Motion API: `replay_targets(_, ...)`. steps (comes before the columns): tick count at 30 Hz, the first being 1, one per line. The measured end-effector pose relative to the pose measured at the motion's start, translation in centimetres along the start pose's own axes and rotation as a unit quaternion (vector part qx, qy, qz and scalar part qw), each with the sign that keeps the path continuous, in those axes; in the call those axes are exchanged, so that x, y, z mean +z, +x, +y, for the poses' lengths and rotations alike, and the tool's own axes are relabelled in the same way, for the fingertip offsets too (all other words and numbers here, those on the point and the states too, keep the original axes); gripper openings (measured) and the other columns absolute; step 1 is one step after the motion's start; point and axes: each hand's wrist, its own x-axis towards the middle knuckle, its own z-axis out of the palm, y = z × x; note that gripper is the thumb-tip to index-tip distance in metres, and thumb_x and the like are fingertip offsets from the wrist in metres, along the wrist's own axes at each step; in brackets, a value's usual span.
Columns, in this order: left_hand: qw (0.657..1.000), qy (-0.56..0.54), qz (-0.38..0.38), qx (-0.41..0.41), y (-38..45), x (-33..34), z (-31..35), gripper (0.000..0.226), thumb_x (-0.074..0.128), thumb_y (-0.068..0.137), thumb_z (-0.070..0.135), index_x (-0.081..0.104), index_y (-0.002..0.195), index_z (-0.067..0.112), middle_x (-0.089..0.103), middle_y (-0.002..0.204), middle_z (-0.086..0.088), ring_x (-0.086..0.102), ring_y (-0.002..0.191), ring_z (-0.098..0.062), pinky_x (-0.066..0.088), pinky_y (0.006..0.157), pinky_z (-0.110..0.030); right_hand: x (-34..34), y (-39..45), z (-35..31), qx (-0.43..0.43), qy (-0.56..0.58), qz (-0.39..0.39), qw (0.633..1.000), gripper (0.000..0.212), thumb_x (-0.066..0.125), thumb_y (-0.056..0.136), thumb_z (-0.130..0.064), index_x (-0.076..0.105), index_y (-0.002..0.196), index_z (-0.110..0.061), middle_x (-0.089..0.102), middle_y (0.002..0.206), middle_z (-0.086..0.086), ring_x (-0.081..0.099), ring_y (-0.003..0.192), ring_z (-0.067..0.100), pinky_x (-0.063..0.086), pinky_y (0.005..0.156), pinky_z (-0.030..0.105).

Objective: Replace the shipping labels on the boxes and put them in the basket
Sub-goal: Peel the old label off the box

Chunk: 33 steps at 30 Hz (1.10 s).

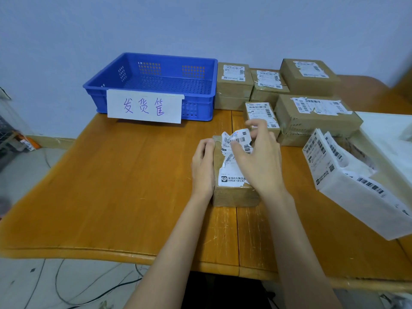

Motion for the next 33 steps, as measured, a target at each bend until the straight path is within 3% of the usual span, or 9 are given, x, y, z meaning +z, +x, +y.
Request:
replay_targets(2, 1.0, 0.004, 0.0, -0.001, 0.03, -0.01, -0.03, 0.023, 0.046, 0.105, 0.026, 0.064, 0.094, 0.017, 0.066, 0.083, 0.009, 0.058, 0.077, -0.003, 0.045, 0.068, -0.018, 0.03, 0.11, 0.07, 0.027, -0.017, -0.024, 0.999, 0.051, 0.064, 0.086, -0.024, 0.045, 0.134, -0.02, 0.052, 0.116, -0.004, 0.044, 0.111, 0.012, 0.037, 0.095, 0.028)
replay_targets(6, 1.0, 0.006, 0.005, 0.001, 0.05, 0.02, -0.03, 0.023, 0.046, 0.105, 0.026, 0.065, 0.096, 0.016, 0.066, 0.084, 0.01, 0.058, 0.078, -0.003, 0.045, 0.068, -0.016, 0.2, 0.15, 0.39, -0.029, -0.103, -0.005, 0.994, 0.021, 0.056, 0.095, -0.02, 0.065, 0.113, -0.012, 0.06, 0.114, 0.001, 0.04, 0.116, 0.018, 0.027, 0.092, 0.02)
replay_targets(9, 1.0, 0.002, 0.007, 0.002, -0.02, 0.1, 0.08, 0.023, 0.047, 0.104, 0.025, 0.065, 0.098, 0.013, 0.067, 0.085, 0.01, 0.059, 0.077, -0.001, 0.045, 0.068, -0.015, 0.15, 0.2, 0.53, -0.05, -0.088, 0.01, 0.995, 0.017, 0.058, 0.095, -0.018, 0.069, 0.106, -0.011, 0.065, 0.108, -0.001, 0.042, 0.114, 0.015, 0.021, 0.089, 0.015)
replay_targets(18, 1.0, 0.0, 0.004, 0.006, -0.14, 0.12, 0.33, 0.023, 0.046, 0.105, 0.025, 0.064, 0.098, 0.013, 0.066, 0.085, 0.011, 0.059, 0.076, 0.002, 0.044, 0.067, -0.012, -0.21, 0.14, 0.61, -0.043, -0.01, -0.022, 0.999, 0.01, 0.056, 0.094, -0.012, 0.065, 0.094, -0.009, 0.06, 0.101, -0.004, 0.039, 0.11, 0.011, 0.034, 0.095, 0.026)
replay_targets(21, 1.0, 0.006, -0.006, 0.002, -0.1, 0.07, 0.21, 0.023, 0.046, 0.105, 0.026, 0.065, 0.096, 0.016, 0.067, 0.085, 0.01, 0.059, 0.077, -0.001, 0.045, 0.068, -0.015, -0.34, 0.08, 0.46, 0.019, 0.028, -0.036, 0.999, 0.02, 0.056, 0.094, -0.015, 0.063, 0.113, -0.014, 0.058, 0.108, -0.002, 0.039, 0.115, 0.014, 0.031, 0.088, 0.021)
replay_targets(25, 1.0, 0.001, -0.011, -0.005, -0.03, 0.07, 0.24, 0.023, 0.046, 0.105, 0.027, 0.064, 0.093, 0.021, 0.067, 0.088, 0.007, 0.059, 0.081, -0.005, 0.045, 0.071, -0.019, -0.39, 0.21, 0.2, 0.017, 0.032, -0.081, 0.996, 0.064, 0.06, 0.092, -0.02, 0.032, 0.148, -0.036, 0.051, 0.12, -0.01, 0.034, 0.119, 0.009, 0.025, 0.095, 0.018)
replay_targets(27, 1.0, -0.001, -0.012, -0.008, -0.01, 0.08, 0.21, 0.023, 0.046, 0.105, 0.027, 0.064, 0.093, 0.02, 0.066, 0.088, 0.004, 0.059, 0.083, -0.009, 0.045, 0.072, -0.023, -0.18, 0.31, 0.16, -0.023, -0.039, -0.082, 0.996, 0.047, 0.059, 0.093, -0.023, 0.049, 0.138, -0.032, 0.053, 0.127, -0.01, 0.032, 0.128, 0.011, 0.018, 0.095, 0.018)
replay_targets(29, 1.0, -0.001, -0.012, -0.01, 0.04, 0.03, 0.15, 0.023, 0.047, 0.105, 0.028, 0.064, 0.093, 0.018, 0.065, 0.088, 0.0, 0.058, 0.083, -0.014, 0.044, 0.073, -0.028, -0.03, 0.34, 0.02, -0.073, -0.081, -0.056, 0.993, 0.02, 0.061, 0.092, -0.022, 0.065, 0.11, -0.029, 0.058, 0.114, -0.013, 0.035, 0.128, 0.01, 0.015, 0.09, 0.017)
replay_targets(33, 1.0, -0.001, -0.009, -0.015, 0.07, 0.04, 0.17, 0.023, 0.047, 0.104, 0.029, 0.063, 0.092, 0.017, 0.065, 0.085, 0.002, 0.057, 0.079, -0.01, 0.044, 0.072, -0.027, -0.12, 0.17, 0.05, -0.077, -0.033, -0.05, 0.995, 0.009, 0.064, 0.09, -0.015, 0.065, 0.088, -0.024, 0.053, 0.094, -0.022, 0.041, 0.123, 0.01, 0.017, 0.09, 0.017)
